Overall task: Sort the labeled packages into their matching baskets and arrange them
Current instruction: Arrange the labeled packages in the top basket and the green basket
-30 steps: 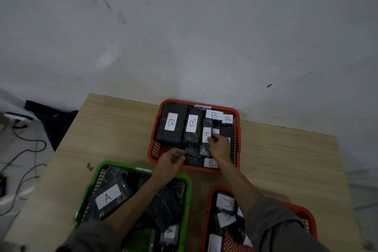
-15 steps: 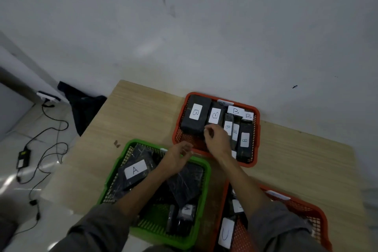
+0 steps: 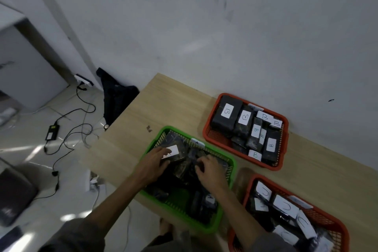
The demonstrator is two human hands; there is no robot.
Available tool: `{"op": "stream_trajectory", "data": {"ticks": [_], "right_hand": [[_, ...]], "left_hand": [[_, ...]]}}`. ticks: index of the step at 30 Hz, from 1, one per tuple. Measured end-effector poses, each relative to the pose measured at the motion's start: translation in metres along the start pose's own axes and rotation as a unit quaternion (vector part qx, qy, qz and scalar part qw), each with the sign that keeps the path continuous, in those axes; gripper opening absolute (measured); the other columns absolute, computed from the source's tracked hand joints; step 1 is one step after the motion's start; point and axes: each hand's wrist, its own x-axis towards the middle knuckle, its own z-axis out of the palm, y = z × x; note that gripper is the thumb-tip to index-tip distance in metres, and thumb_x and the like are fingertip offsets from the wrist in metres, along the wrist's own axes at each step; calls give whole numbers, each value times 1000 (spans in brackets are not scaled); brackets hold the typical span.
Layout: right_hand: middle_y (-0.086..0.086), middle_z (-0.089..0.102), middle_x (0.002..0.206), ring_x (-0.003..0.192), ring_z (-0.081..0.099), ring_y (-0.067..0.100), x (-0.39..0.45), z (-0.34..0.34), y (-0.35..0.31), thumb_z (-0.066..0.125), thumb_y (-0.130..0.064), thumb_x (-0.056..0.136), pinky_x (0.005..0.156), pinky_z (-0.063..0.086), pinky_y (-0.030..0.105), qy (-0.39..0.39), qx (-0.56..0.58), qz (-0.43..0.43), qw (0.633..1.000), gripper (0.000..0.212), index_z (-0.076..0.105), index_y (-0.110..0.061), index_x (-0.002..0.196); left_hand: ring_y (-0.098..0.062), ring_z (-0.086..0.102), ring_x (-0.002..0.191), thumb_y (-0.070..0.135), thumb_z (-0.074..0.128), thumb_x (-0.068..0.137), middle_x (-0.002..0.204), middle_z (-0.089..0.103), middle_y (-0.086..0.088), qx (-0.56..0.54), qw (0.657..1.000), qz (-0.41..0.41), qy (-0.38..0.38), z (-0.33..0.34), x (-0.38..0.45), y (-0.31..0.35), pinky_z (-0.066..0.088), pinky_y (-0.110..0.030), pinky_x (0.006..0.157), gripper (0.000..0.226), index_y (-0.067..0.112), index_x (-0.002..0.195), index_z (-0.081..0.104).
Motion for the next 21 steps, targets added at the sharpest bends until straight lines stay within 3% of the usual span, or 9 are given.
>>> {"op": "stream_trajectory", "data": {"ticks": [2, 5, 7, 10, 13, 17, 21], "right_hand": [[2, 43, 135, 131, 40, 25, -10, 9, -3, 59, -49, 92, 106, 39, 45, -7, -73, 25, 997, 51, 50, -24, 135], [9, 20, 159, 146, 21, 33, -22, 17, -3, 68, -53, 85, 115, 26, 54, -52, -123, 61, 989, 84, 26, -23, 152], [12, 9, 164, 149, 16, 35, -26, 21, -1, 72, -46, 86, 116, 27, 56, -74, -141, 76, 984, 96, 12, -22, 157], [13, 7, 164, 148, 17, 39, -27, 18, 0, 75, -37, 87, 114, 33, 54, -74, -115, 102, 985, 101, 5, -22, 159], [15, 24, 157, 140, 34, 38, -23, 5, -4, 71, -31, 89, 105, 45, 49, -63, -70, 120, 988, 87, 16, -19, 156], [9, 65, 120, 106, 64, 30, -21, -19, -7, 60, -23, 92, 84, 56, 41, 63, -1, 126, 990, 48, 47, -17, 139], [-4, 69, 89, 75, 64, 13, -25, -35, -7, 57, -21, 91, 56, 46, 26, 143, 153, 145, 967, 30, 61, -23, 120]], "left_hand": [[-23, 59, 107, 27, 62, 91, 124, 58, -1, 8, 1000, -6, 4, -1, -7, -7, 47, -31, 77, 34, 20, 123, 59], [-23, 56, 110, 28, 61, 91, 124, 57, -2, 14, 1000, -3, -9, 0, -15, -9, 48, -34, 79, 34, 19, 124, 57], [-21, 56, 109, 31, 59, 93, 122, 57, 1, 19, 1000, 7, -21, 3, -18, -6, 49, -33, 79, 32, 21, 123, 56], [-19, 57, 107, 34, 57, 93, 119, 58, 3, 21, 999, 24, -25, 9, -18, 0, 49, -31, 79, 31, 22, 122, 56], [-20, 57, 108, 34, 56, 93, 119, 58, 2, 14, 998, 49, -42, 14, -13, 9, 50, -33, 82, 35, 22, 126, 54], [-18, 56, 109, 35, 53, 96, 121, 58, 3, 5, 996, 78, -47, 19, -5, 22, 53, -36, 79, 36, 25, 130, 51], [-17, 56, 108, 36, 52, 97, 121, 57, 4, 1, 994, 93, -50, 23, 1, 27, 52, -34, 76, 35, 26, 130, 50]]}}
